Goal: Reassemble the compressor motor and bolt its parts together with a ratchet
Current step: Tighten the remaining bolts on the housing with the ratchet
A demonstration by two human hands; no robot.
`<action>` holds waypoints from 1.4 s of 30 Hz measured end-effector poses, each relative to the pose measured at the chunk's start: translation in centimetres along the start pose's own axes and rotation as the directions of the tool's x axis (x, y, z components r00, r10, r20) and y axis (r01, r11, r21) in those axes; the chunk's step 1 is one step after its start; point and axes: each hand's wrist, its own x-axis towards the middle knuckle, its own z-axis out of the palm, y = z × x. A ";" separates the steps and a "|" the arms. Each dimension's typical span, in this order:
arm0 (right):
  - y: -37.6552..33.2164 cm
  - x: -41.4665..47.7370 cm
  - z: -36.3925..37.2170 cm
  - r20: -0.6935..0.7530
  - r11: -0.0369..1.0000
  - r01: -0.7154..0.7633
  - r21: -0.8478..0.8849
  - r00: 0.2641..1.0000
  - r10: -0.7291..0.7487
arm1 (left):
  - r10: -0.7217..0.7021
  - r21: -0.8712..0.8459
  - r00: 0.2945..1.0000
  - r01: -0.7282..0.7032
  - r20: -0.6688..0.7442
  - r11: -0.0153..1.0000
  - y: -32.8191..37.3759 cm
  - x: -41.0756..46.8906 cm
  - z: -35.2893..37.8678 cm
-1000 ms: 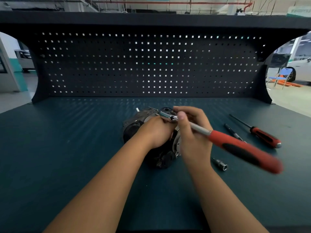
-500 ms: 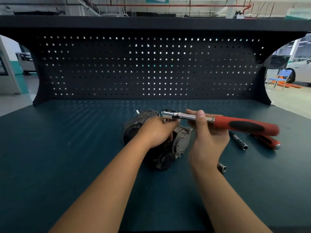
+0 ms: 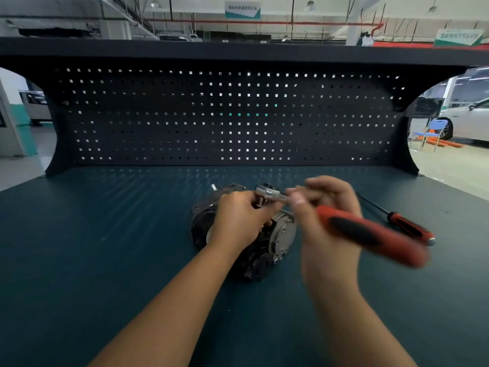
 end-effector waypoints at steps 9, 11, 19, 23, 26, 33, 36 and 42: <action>1.7 4.6 -2.8 -0.070 0.552 -0.358 0.753 0.790 0.609 | -0.032 -0.089 0.943 0.065 0.332 0.994 -0.1 0.0 -1.0; 1.5 5.3 -2.4 -0.067 0.551 -0.311 0.775 0.826 0.560 | -0.018 -0.120 0.914 0.072 0.406 0.990 -0.1 0.3 -1.5; 2.1 6.4 -2.9 -0.138 0.450 -0.236 0.861 0.744 0.654 | -0.017 -0.307 0.913 0.155 0.408 0.939 0.1 1.2 -2.0; 3.1 6.1 -3.6 -0.138 0.398 -0.219 0.891 0.705 0.695 | -0.014 -0.313 0.905 0.161 0.424 0.936 0.1 1.1 -2.1; 3.6 6.0 -3.6 -0.131 0.371 -0.209 0.905 0.693 0.709 | -0.009 -0.309 0.909 0.151 0.417 0.939 0.1 1.1 -2.2; 3.9 6.2 -3.4 -0.125 0.390 -0.226 0.893 0.707 0.696 | -0.042 -0.331 0.909 0.193 0.414 0.924 0.2 0.9 -2.4; 4.0 6.6 -3.1 -0.111 0.421 -0.270 0.866 0.717 0.688 | -0.048 -0.353 0.920 0.197 0.390 0.915 0.3 0.7 -2.3; 5.0 7.2 -2.8 -0.080 0.357 -0.284 0.890 0.673 0.735 | -0.055 -0.408 0.938 0.201 0.342 0.891 0.2 0.2 -2.2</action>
